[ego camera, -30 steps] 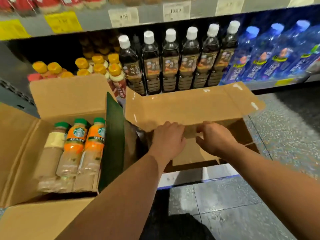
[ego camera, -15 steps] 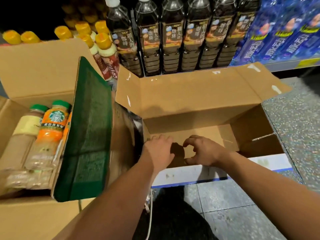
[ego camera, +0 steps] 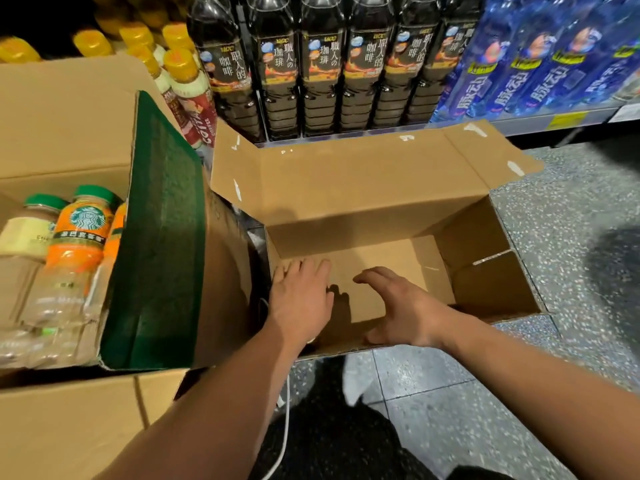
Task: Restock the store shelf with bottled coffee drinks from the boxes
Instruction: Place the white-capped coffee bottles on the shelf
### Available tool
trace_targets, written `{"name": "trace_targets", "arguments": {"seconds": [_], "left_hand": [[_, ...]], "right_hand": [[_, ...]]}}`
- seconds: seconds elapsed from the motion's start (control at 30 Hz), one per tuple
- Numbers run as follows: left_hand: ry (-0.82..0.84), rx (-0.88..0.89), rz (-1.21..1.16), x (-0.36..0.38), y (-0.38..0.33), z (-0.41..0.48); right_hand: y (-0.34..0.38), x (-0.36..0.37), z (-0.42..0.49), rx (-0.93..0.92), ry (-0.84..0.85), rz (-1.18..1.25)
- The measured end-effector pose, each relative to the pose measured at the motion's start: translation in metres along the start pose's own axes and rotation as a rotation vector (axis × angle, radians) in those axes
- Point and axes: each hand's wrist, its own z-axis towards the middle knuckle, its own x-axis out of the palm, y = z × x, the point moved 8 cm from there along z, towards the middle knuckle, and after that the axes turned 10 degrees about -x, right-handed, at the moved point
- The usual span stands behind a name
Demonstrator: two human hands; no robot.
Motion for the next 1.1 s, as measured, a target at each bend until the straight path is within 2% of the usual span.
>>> {"name": "trace_targets", "arguments": {"seconds": [0.1, 0.17, 0.3, 0.47, 0.67, 0.77, 0.87, 0.97, 1.1], "left_hand": [[-0.007, 0.056, -0.010, 0.000, -0.001, -0.005], [0.068, 0.097, 0.013, 0.003, 0.002, -0.004], [0.345, 0.258, 0.302, 0.018, 0.009, -0.010], [0.434, 0.297, 0.556, 0.021, 0.004, -0.014], [0.399, 0.245, 0.467, 0.009, 0.007, -0.008], [0.313, 0.195, 0.340, -0.014, 0.008, 0.005], [0.190, 0.234, 0.275, -0.048, 0.003, 0.022], [0.082, 0.235, 0.191, -0.081, 0.001, 0.035], [-0.095, 0.228, -0.040, -0.120, 0.002, 0.042]], "right_hand": [[0.002, 0.000, 0.006, -0.005, 0.028, -0.066], [0.006, 0.001, 0.013, -0.026, 0.053, -0.103], [0.007, -0.007, 0.020, -0.029, 0.025, -0.124], [0.003, -0.003, 0.020, -0.020, 0.037, -0.158], [0.000, -0.005, 0.025, -0.017, 0.006, -0.159], [-0.001, -0.009, 0.031, -0.005, -0.005, -0.166], [0.003, -0.018, 0.041, 0.004, -0.024, -0.184], [0.013, -0.031, 0.049, -0.008, -0.115, -0.119], [0.028, -0.062, 0.057, -0.058, -0.373, 0.033]]}}
